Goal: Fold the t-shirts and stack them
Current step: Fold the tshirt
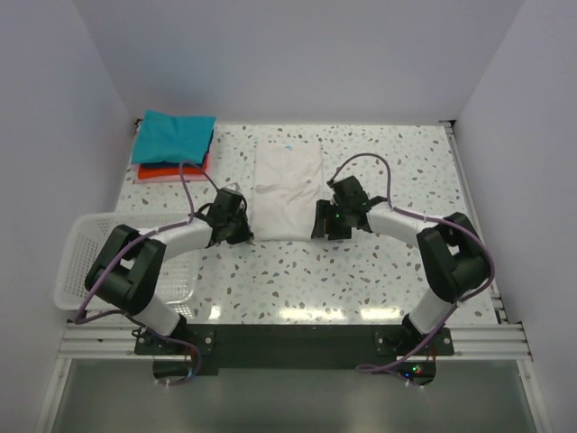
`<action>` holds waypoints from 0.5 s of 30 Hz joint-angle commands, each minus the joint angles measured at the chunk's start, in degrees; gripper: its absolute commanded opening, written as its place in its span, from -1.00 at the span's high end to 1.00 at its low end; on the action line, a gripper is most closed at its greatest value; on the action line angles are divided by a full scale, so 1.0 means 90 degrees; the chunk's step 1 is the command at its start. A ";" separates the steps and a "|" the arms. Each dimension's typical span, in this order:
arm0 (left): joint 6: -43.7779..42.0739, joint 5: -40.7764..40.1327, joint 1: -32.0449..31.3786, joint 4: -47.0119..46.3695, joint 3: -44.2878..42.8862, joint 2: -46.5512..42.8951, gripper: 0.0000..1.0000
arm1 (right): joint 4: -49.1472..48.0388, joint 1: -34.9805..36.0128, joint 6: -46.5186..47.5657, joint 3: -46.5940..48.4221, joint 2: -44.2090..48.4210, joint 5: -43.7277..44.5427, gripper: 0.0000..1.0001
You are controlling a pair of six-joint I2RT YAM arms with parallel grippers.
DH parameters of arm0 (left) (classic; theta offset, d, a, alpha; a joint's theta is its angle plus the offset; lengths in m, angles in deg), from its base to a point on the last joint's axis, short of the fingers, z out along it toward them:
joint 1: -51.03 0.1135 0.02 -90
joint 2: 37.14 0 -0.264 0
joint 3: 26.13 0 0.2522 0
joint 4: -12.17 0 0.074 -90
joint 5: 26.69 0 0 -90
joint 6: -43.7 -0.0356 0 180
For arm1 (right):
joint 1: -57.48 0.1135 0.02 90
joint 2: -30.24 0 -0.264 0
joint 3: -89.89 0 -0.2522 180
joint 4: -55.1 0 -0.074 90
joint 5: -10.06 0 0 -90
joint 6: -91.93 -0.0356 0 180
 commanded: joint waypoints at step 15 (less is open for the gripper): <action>0.0187 -0.0203 -0.0121 0.0164 0.0515 -0.0529 1.00 | -0.0234 0.0169 -0.0219 -0.0339 -0.0070 -0.0039 1.00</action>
